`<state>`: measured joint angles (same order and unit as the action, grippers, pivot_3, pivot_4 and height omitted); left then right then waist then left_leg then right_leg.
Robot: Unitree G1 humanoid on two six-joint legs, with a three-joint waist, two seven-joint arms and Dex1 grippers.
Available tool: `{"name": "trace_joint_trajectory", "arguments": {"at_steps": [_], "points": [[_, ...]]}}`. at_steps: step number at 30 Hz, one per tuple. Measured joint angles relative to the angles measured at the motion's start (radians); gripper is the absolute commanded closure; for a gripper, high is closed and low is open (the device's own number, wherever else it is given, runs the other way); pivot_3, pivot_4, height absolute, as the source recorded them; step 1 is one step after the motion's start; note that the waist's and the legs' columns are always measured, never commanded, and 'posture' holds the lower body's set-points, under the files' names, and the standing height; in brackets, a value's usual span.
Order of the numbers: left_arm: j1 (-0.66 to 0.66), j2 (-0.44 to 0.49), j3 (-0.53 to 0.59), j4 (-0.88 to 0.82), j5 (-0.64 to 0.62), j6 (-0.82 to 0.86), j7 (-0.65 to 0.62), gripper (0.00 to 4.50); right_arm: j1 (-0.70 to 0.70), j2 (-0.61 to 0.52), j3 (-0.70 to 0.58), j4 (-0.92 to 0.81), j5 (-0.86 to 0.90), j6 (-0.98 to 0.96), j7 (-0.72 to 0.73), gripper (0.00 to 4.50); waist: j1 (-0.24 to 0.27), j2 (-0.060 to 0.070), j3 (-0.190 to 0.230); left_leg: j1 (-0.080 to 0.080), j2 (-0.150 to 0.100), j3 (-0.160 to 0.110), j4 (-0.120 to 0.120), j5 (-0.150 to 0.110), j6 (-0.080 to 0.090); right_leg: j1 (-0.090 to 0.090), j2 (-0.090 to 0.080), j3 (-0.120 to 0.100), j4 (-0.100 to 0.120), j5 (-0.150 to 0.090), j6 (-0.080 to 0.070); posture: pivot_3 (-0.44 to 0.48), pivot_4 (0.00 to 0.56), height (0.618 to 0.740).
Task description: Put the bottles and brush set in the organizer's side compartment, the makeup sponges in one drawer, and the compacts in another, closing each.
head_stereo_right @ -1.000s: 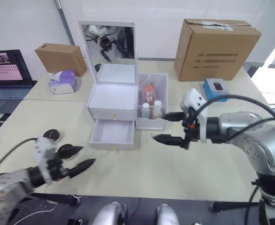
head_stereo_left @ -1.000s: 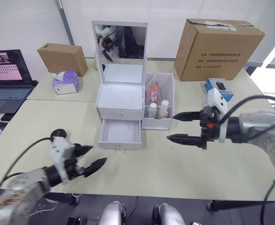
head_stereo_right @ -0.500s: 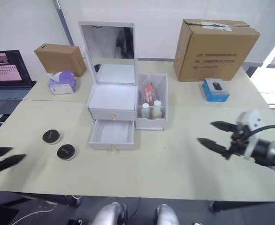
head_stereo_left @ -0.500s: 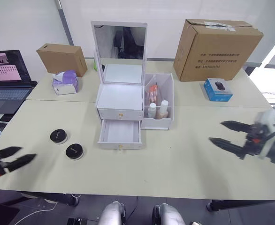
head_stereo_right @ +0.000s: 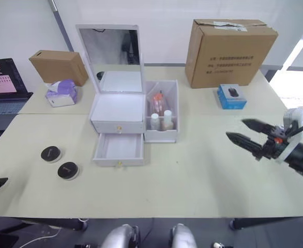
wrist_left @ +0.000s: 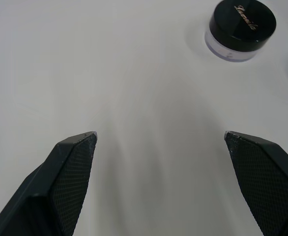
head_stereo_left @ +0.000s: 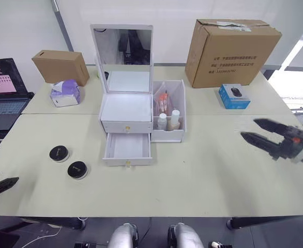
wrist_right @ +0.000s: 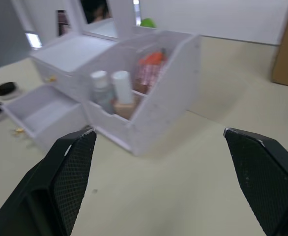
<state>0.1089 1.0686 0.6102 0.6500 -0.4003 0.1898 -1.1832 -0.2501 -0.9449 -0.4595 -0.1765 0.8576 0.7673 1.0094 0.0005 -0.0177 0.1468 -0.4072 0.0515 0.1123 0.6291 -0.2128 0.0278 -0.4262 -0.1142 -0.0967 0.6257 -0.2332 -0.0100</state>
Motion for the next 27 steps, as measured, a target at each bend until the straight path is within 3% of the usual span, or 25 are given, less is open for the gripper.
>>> {"name": "trace_joint_trajectory", "arguments": {"at_steps": [6, 15, 22, 27], "points": [[0.19, -0.136, 0.079, -0.269, -0.051, 0.06, 0.051, 0.03, -0.273, -0.142, 0.206, -0.098, 0.125, 0.165, 0.164, 0.0, -0.006, 0.0, 0.001, 0.0, 0.0, 0.0, -0.001, -0.001, -0.001, -0.004, -0.002, 0.001, -0.001, -0.002, -0.003, 0.0, 0.15, 0.731], [0.419, -0.396, 0.174, -0.817, -0.229, 0.293, 0.217, 0.03, -0.655, -0.042, 0.516, -0.049, 0.096, 0.275, 0.228, 0.0, -0.002, -0.004, 0.001, -0.003, -0.002, 0.002, -0.001, -0.001, -0.002, -0.006, -0.008, -0.001, -0.001, 0.0, -0.001, 0.0, 0.15, 0.731], [0.473, -0.616, 0.069, -1.009, -0.182, 0.215, 0.35, 0.03, -0.763, 0.005, 0.613, 0.013, -0.023, 0.264, 0.279, 0.0, 0.014, -0.005, 0.0, -0.002, -0.001, 0.002, 0.005, -0.001, -0.002, -0.001, 0.0, -0.005, 0.0, 0.001, 0.0, 0.0, 0.15, 0.731], [0.408, -0.673, -0.029, -1.022, -0.119, 0.193, 0.474, 0.03, -0.763, 0.003, 0.632, 0.013, -0.062, 0.245, 0.309, 0.0, 0.018, -0.005, 0.0, -0.003, -0.001, 0.001, 0.006, -0.001, -0.002, 0.001, 0.0, -0.008, 0.0, 0.001, 0.0, 0.0, 0.15, 0.731]]}}
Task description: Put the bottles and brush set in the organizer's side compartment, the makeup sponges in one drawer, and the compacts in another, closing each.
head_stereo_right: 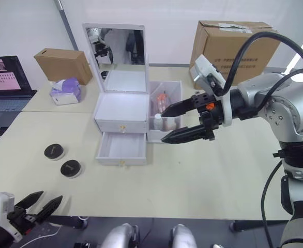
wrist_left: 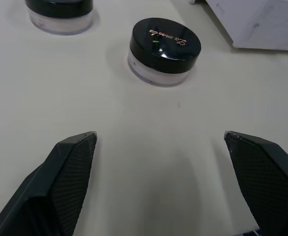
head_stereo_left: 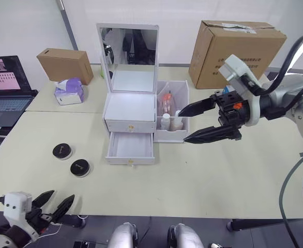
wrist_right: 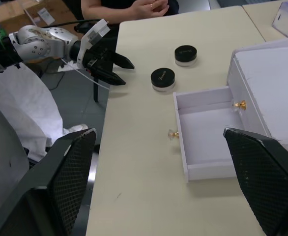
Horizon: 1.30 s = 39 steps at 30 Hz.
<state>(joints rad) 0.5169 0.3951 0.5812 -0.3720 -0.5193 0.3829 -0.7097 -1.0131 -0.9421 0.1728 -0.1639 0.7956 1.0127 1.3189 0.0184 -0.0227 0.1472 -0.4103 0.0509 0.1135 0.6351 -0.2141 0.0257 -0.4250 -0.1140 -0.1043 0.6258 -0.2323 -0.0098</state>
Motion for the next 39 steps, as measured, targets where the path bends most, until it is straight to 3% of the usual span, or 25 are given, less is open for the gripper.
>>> {"name": "trace_joint_trajectory", "arguments": {"at_steps": [7, 12, 17, 19, 24, 30, 34, 39], "points": [[-0.21, -0.014, -0.176, 0.003, 0.066, 0.043, 0.162, 0.03, 0.003, -0.011, 0.0, 0.007, -0.022, 0.002, 0.018, 0.0, 0.0, 0.0, 0.0, 0.0, 0.001, 0.0, 0.004, 0.001, 0.002, 0.001, 0.003, -0.001, 0.002, 0.002, -0.001, 0.0, 0.15, 0.731], [-0.305, 0.031, -0.217, 0.027, 0.099, 0.102, 0.219, 0.03, 0.004, 0.01, -0.019, 0.018, -0.026, 0.02, -0.001, 0.0, -0.008, 0.0, 0.0, 0.001, 0.001, 0.0, 0.004, 0.002, 0.004, 0.001, 0.006, 0.002, 0.003, 0.003, -0.004, 0.0, 0.15, 0.731], [-0.316, 0.079, -0.212, 0.035, 0.099, 0.143, 0.227, 0.03, 0.004, 0.011, -0.032, 0.035, -0.029, 0.022, -0.007, 0.0, -0.007, 0.0, 0.0, 0.002, 0.001, 0.0, 0.004, 0.002, 0.003, 0.001, 0.006, 0.003, 0.003, 0.003, -0.004, 0.0, 0.15, 0.731], [-0.325, 0.085, -0.213, 0.037, 0.099, 0.152, 0.227, 0.42, 0.004, 0.014, -0.032, 0.047, -0.037, 0.022, -0.009, 0.0, -0.006, 0.0, 0.0, 0.002, 0.001, 0.0, 0.004, 0.001, 0.002, 0.001, 0.006, 0.003, 0.003, 0.003, -0.004, 0.0, 0.15, 0.731], [-0.342, 0.124, -0.24, 0.044, 0.107, 0.168, 0.217, 1.57, 0.021, 0.009, -0.054, 0.017, -0.026, 0.023, -0.014, 0.0, -0.002, 0.0, 0.0, 0.001, 0.001, 0.0, 0.004, 0.001, 0.001, 0.001, 0.004, 0.002, 0.003, 0.003, -0.004, 0.0, 0.15, 0.731], [-0.359, 0.152, -0.22, 0.059, 0.083, 0.169, 0.19, 1.57, 0.042, -0.005, -0.082, -0.003, -0.026, 0.023, -0.015, 0.0, -0.004, 0.0, 0.0, 0.001, 0.001, 0.0, 0.004, 0.001, 0.001, 0.0, 0.003, 0.002, 0.003, 0.003, -0.004, 0.0, 0.15, 0.731], [-0.41, 0.234, -0.163, 0.033, 0.005, 0.169, 0.106, 1.57, 0.043, -0.005, -0.096, -0.006, -0.024, 0.027, -0.024, 0.0, -0.004, 0.0, 0.0, 0.0, 0.001, -0.001, 0.004, 0.001, 0.001, 0.0, 0.003, 0.002, 0.003, 0.003, -0.004, 0.0, 0.15, 0.731], [-0.583, 0.344, -0.231, -0.003, -0.077, 0.221, -0.027, 1.57, 0.054, 0.004, -0.112, -0.024, -0.016, 0.03, -0.041, 0.0, 0.003, 0.0, 0.0, 0.0, 0.0, 0.0, 0.004, 0.001, 0.001, 0.001, 0.005, 0.0, 0.003, 0.003, -0.003, 0.0, 0.15, 0.731]]}}
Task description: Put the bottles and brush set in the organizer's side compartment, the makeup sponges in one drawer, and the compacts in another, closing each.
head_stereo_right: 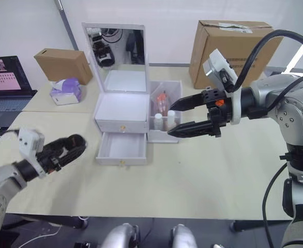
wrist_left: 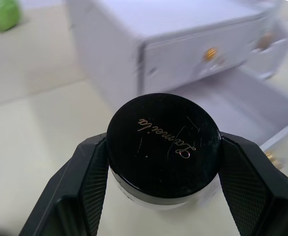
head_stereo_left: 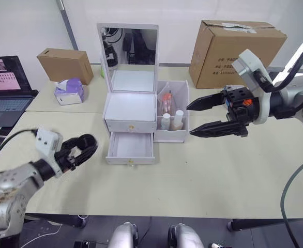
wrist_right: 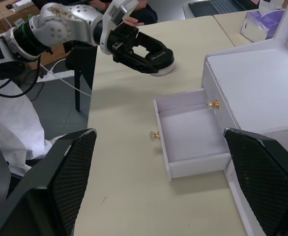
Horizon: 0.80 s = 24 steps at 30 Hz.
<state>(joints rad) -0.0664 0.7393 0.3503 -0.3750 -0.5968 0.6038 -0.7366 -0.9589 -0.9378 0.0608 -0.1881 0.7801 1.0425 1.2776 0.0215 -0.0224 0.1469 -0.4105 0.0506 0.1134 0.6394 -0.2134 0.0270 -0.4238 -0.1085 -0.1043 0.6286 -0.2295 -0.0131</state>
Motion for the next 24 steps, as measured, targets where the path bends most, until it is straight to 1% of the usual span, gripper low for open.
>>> {"name": "trace_joint_trajectory", "arguments": {"at_steps": [2, 4, 8, 12, 16, 18, 20, 22, 23, 24], "points": [[-0.082, 0.021, -0.065, 0.013, 0.013, 0.011, -0.012, 1.57, 0.01, 0.002, -0.007, -0.008, 0.018, 0.009, -0.013, 0.0, 0.001, 0.0, 0.0, 0.0, 0.0, 0.0, 0.0, 0.001, 0.002, 0.0, 0.001, 0.0, 0.0, 0.0, 0.0, 0.0, 0.15, 0.731], [-0.144, 0.025, -0.137, 0.036, 0.044, 0.01, -0.03, 1.57, 0.035, -0.005, -0.024, -0.035, 0.03, 0.029, -0.026, 0.0, 0.001, 0.0, 0.0, 0.0, 0.0, 0.0, 0.0, 0.004, 0.007, 0.001, 0.002, 0.001, 0.0, 0.0, 0.0, 0.0, 0.15, 0.731], [-0.2, 0.023, -0.252, 0.09, 0.061, 0.012, -0.086, 1.57, 0.068, -0.03, -0.069, -0.068, 0.051, 0.058, -0.065, 0.0, -0.006, 0.0, 0.0, 0.001, 0.001, 0.001, 0.001, 0.004, 0.007, 0.0, 0.005, 0.004, 0.0, 0.001, -0.001, 0.0, 0.15, 0.731], [-0.241, 0.022, -0.301, 0.151, 0.09, 0.008, -0.121, 1.57, 0.077, -0.04, -0.098, -0.095, 0.07, 0.081, -0.099, 0.0, -0.01, 0.0, 0.0, 0.002, 0.001, 0.0, 0.001, 0.004, 0.007, 0.0, 0.008, 0.007, 0.0, -0.002, 0.004, 0.0, 0.15, 0.731], [-0.272, 0.014, -0.347, 0.22, 0.139, -0.025, -0.143, 1.57, 0.101, -0.044, -0.125, -0.111, 0.096, 0.101, -0.14, 0.0, -0.008, 0.0, 0.0, 0.002, 0.001, 0.0, 0.001, 0.004, 0.007, 0.0, 0.009, 0.009, 0.0, -0.002, 0.003, 0.0, 0.15, 0.731], [-0.272, 0.012, -0.364, 0.235, 0.159, -0.034, -0.151, 1.57, 0.103, -0.043, -0.127, -0.117, 0.107, 0.106, -0.158, 0.0, -0.009, 0.0, 0.0, 0.002, 0.001, 0.0, 0.001, 0.004, 0.007, 0.0, 0.009, 0.009, 0.0, 0.0, 0.0, 0.0, 0.15, 0.731], [-0.272, 0.004, -0.368, 0.236, 0.163, -0.034, -0.152, 0.83, 0.103, -0.043, -0.132, -0.118, 0.109, 0.108, -0.173, 0.0, -0.009, 0.0, 0.0, 0.002, 0.001, 0.0, 0.001, 0.004, 0.007, 0.0, 0.009, 0.009, 0.0, 0.0, -0.001, 0.0, 0.15, 0.731], [-0.272, 0.003, -0.368, 0.236, 0.164, -0.034, -0.153, 0.25, 0.103, -0.043, -0.133, -0.118, 0.112, 0.109, -0.183, 0.0, -0.009, 0.0, 0.0, 0.002, 0.001, 0.0, 0.001, 0.004, 0.007, 0.0, 0.008, 0.009, 0.0, 0.0, 0.0, 0.0, 0.15, 0.731], [-0.272, 0.003, -0.368, 0.236, 0.166, -0.034, -0.153, 0.06, 0.103, -0.043, -0.134, -0.118, 0.116, 0.109, -0.189, 0.0, -0.009, 0.0, 0.0, 0.002, 0.001, 0.0, 0.001, 0.004, 0.007, 0.0, 0.008, 0.009, 0.0, 0.0, 0.0, 0.0, 0.15, 0.731], [-0.272, 0.002, -0.367, 0.236, 0.166, -0.034, -0.152, 0.06, 0.103, -0.043, -0.135, -0.118, 0.122, 0.11, -0.192, 0.0, -0.009, 0.0, 0.0, 0.002, 0.001, 0.0, 0.001, 0.004, 0.007, 0.0, 0.008, 0.009, 0.0, 0.0, 0.0, 0.0, 0.15, 0.731]]}}
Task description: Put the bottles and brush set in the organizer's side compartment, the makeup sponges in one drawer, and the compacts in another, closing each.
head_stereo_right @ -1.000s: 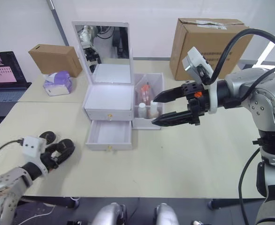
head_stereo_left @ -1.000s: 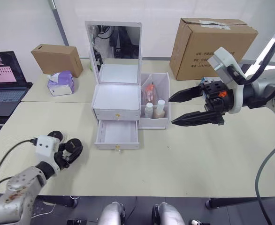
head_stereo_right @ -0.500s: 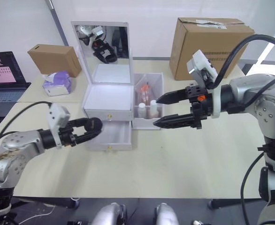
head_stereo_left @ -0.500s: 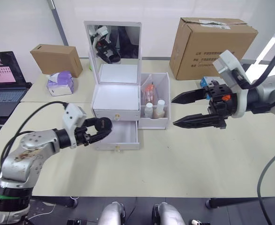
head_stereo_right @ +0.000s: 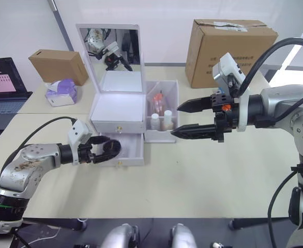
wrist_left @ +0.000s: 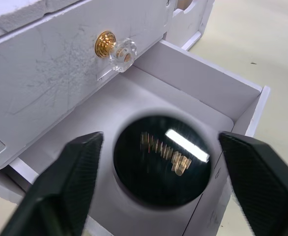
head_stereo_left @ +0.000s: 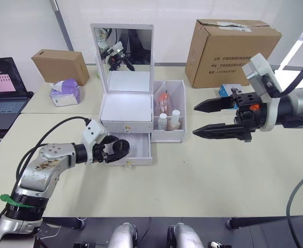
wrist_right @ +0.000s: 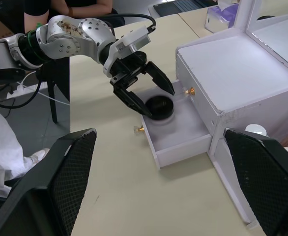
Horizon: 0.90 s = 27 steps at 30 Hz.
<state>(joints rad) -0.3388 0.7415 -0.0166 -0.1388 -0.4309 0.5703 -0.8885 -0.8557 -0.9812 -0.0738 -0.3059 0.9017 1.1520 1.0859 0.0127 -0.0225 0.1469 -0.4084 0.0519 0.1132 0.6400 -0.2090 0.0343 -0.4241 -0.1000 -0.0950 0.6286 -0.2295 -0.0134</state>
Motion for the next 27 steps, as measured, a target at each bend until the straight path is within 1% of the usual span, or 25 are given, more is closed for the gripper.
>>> {"name": "trace_joint_trajectory", "arguments": {"at_steps": [4, 6, 10, 12, 17, 18, 20, 21, 24, 25, 27], "points": [[-0.001, -0.001, 0.037, 0.0, -0.01, 0.003, 0.002, 0.06, 0.0, 0.0, -0.001, 0.0, 0.018, 0.0, -0.009, 0.0, 0.0, 0.0, 0.0, 0.0, 0.0, 0.0, 0.0, 0.0, 0.0, 0.0, 0.0, 0.0, 0.0, 0.0, 0.0, 0.0, 0.15, 0.731], [0.0, -0.001, 0.065, -0.004, -0.034, 0.015, 0.002, 0.06, 0.0, 0.0, 0.0, 0.0, 0.023, 0.0, -0.009, 0.0, 0.0, 0.0, 0.0, 0.0, 0.0, 0.0, 0.0, 0.0, 0.0, 0.0, 0.0, 0.0, 0.0, 0.0, 0.0, 0.0, 0.15, 0.731], [0.046, 0.0, 0.133, -0.048, -0.071, 0.041, 0.005, 0.06, -0.001, 0.0, 0.007, 0.006, 0.021, -0.003, 0.002, 0.0, -0.001, 0.0, 0.0, 0.001, 0.0, 0.0, 0.0, 0.0, 0.0, 0.0, 0.0, 0.0, 0.0, 0.0, 0.0, 0.0, 0.15, 0.731], [0.109, 0.001, 0.191, -0.086, -0.099, 0.054, 0.015, 0.06, -0.004, 0.001, 0.023, 0.015, 0.014, -0.016, 0.016, 0.0, -0.003, 0.0, 0.0, 0.001, 0.001, 0.0, 0.0, 0.0, 0.0, 0.0, 0.0, 0.001, 0.0, 0.0, 0.0, 0.0, 0.15, 0.731], [0.321, -0.015, 0.42, -0.162, -0.156, 0.077, 0.076, 0.06, -0.041, 0.021, 0.076, 0.072, -0.038, -0.076, 0.069, 0.0, -0.011, 0.0, 0.0, 0.002, 0.002, -0.001, 0.0, 0.0, 0.0, 0.0, -0.002, 0.002, 0.0, -0.003, 0.003, 0.0, 0.15, 0.731], [0.373, -0.033, 0.476, -0.184, -0.155, 0.059, 0.1, 0.06, -0.057, 0.031, 0.099, 0.094, -0.059, -0.094, 0.085, 0.0, -0.01, 0.0, 0.0, 0.002, 0.002, -0.001, 0.0, 0.0, 0.0, 0.0, -0.003, 0.001, 0.0, -0.003, 0.003, 0.0, 0.15, 0.731], [0.449, -0.075, 0.55, -0.217, -0.151, 0.033, 0.142, 0.06, -0.08, 0.046, 0.133, 0.13, -0.087, -0.123, 0.116, 0.0, -0.009, 0.0, 0.0, 0.002, 0.001, 0.0, 0.0, -0.001, -0.001, 0.0, -0.006, 0.001, 0.0, -0.002, 0.001, 0.0, 0.15, 0.731], [0.502, -0.104, 0.594, -0.237, -0.152, 0.017, 0.159, 0.06, -0.09, 0.063, 0.15, 0.147, -0.104, -0.14, 0.131, 0.0, -0.008, 0.0, 0.0, 0.002, 0.001, 0.0, 0.0, -0.004, -0.007, 0.0, -0.007, 0.001, -0.001, -0.001, 0.0, 0.0, 0.15, 0.731], [0.639, -0.17, 0.68, -0.266, -0.151, -0.028, 0.183, 0.06, -0.108, 0.095, 0.191, 0.202, -0.151, -0.188, 0.161, 0.0, -0.007, 0.0, 0.0, 0.002, 0.0, 0.0, 0.0, -0.004, -0.007, -0.001, -0.008, 0.0, -0.001, 0.0, -0.002, 0.0, 0.15, 0.731], [0.676, -0.197, 0.706, -0.273, -0.151, -0.045, 0.194, 0.06, -0.121, 0.109, 0.207, 0.225, -0.168, -0.203, 0.174, 0.0, -0.004, 0.0, 0.0, 0.001, 0.0, 0.0, 0.0, -0.004, -0.007, -0.001, -0.008, -0.001, -0.001, 0.0, -0.002, 0.0, 0.15, 0.731], [0.753, -0.284, 0.778, -0.277, -0.155, -0.091, 0.228, 0.06, -0.15, 0.145, 0.232, 0.271, -0.199, -0.239, 0.203, 0.0, -0.003, 0.0, 0.0, 0.001, 0.0, 0.0, 0.0, -0.005, -0.008, 0.0, -0.009, -0.001, -0.001, 0.0, -0.001, 0.0, 0.15, 0.731]]}}
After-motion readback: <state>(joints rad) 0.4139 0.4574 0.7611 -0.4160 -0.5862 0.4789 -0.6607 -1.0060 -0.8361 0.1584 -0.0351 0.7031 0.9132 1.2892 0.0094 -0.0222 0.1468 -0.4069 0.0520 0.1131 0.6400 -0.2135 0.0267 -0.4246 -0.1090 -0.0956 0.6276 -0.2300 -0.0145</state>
